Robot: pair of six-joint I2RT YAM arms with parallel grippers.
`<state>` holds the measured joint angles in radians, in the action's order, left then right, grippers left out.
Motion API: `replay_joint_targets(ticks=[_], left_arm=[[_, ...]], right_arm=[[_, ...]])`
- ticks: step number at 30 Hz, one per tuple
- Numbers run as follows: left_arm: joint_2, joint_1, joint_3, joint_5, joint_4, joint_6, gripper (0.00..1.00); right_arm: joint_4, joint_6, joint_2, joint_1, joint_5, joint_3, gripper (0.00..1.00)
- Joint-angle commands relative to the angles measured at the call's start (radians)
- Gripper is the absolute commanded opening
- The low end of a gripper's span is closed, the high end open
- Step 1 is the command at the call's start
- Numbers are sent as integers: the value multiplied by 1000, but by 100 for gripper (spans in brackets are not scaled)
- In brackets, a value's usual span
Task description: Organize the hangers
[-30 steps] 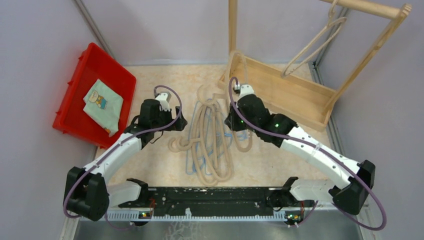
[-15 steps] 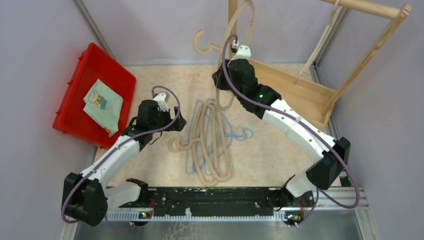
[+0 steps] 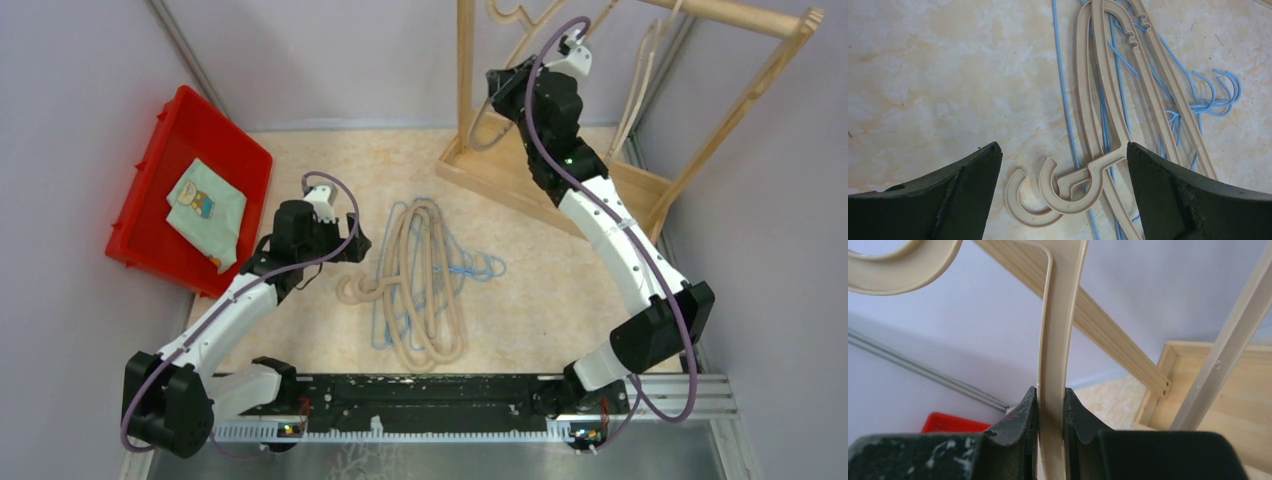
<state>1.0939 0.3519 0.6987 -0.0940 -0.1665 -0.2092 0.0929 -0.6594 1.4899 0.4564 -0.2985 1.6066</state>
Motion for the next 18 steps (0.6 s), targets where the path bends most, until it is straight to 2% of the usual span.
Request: replay_joint_targets(ticks=[1, 18], left_arm=[[5, 4, 19, 12, -10, 32, 100], [13, 4, 21, 33, -18, 51, 100]], right_arm=[[-169, -69, 10, -43, 61, 70, 0], [-299, -280, 78, -221, 67, 38, 0]])
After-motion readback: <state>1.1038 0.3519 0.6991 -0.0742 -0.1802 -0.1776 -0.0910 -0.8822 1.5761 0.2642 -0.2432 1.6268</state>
